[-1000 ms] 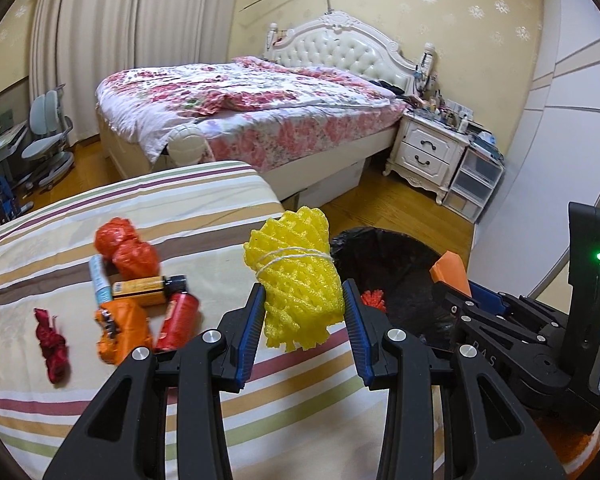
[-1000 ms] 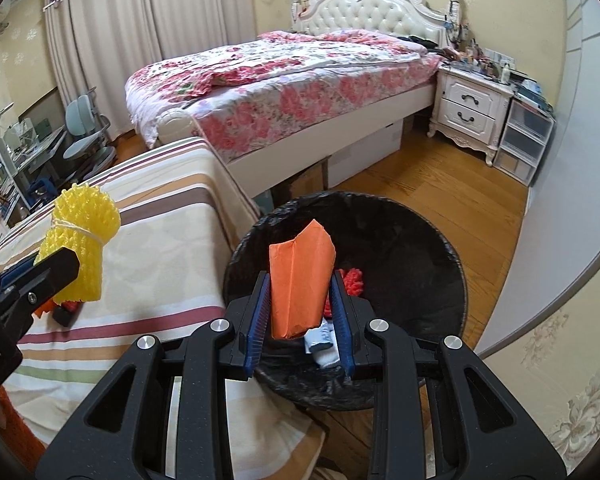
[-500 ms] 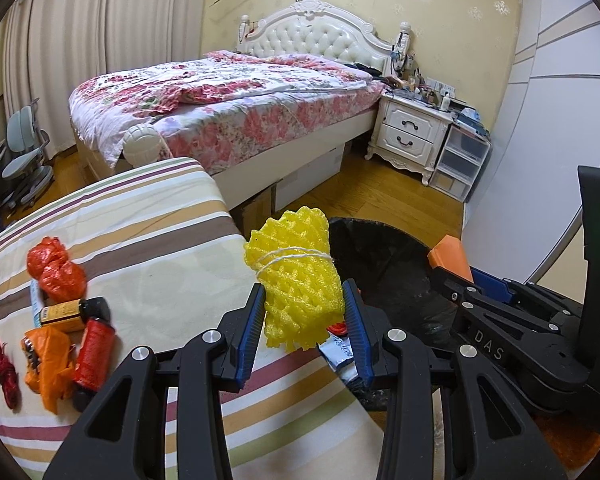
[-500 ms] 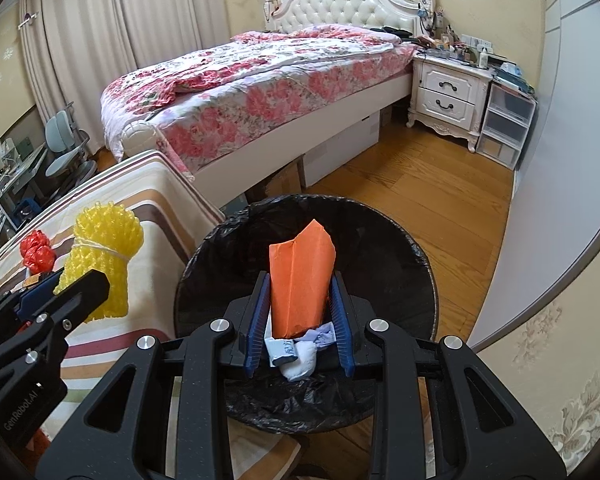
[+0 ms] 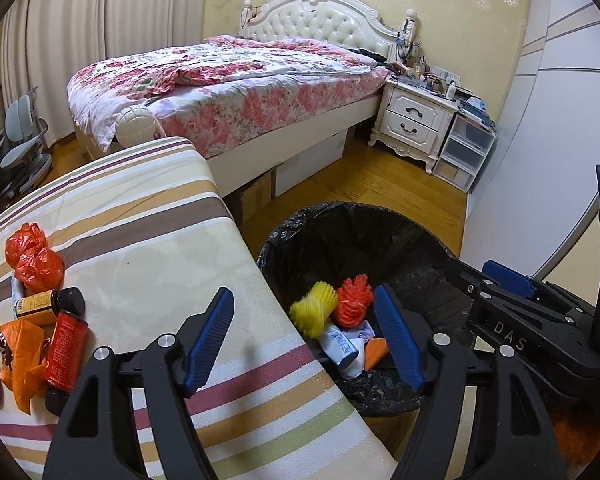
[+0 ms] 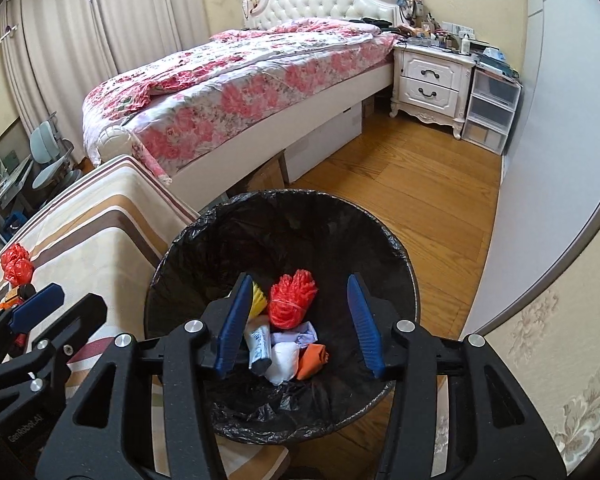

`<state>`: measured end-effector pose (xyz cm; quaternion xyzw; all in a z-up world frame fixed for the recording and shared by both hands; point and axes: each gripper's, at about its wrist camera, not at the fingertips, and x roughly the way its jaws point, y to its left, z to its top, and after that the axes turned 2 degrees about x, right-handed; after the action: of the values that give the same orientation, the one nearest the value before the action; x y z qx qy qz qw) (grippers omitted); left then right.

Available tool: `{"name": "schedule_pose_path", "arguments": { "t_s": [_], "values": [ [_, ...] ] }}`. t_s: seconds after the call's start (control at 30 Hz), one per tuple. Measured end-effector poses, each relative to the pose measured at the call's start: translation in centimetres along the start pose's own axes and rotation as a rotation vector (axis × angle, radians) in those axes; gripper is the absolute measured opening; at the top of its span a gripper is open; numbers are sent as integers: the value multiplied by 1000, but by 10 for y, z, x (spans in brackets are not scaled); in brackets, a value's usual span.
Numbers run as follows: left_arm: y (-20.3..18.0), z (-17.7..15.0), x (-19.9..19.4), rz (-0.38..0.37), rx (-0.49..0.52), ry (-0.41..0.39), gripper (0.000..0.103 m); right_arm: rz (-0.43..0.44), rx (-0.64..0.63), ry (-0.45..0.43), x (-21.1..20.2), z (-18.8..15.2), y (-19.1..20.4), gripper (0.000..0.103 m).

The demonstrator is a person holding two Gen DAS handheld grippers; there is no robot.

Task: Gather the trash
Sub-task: 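Move both open grippers back over the trash on the bed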

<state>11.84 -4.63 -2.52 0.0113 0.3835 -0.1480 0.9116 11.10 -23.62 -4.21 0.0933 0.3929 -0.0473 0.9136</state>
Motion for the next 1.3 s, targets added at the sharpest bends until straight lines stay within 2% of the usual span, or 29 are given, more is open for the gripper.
{"name": "schedule_pose_path", "arguments": {
  "t_s": [0.23, 0.37, 0.93, 1.1, 1.3],
  "values": [
    [17, -1, -20, 47, -23, -23, 73, 7, -14, -7, -6, -4, 10, 57],
    [36, -7, -32, 80, -56, -26, 73, 25, -29, -6, -10, -6, 22, 57],
    [127, -40, -73, 258, -234, -38, 73, 138, -163, 43, -17, -30, 104, 57],
    [149, -46, -70, 279, -265, -26, 73, 155, -207, 56, -18, -36, 128, 57],
    [159, -50, -66, 249, -264, -10, 70, 166, -243, 67, -17, -40, 149, 57]
  ]
}}
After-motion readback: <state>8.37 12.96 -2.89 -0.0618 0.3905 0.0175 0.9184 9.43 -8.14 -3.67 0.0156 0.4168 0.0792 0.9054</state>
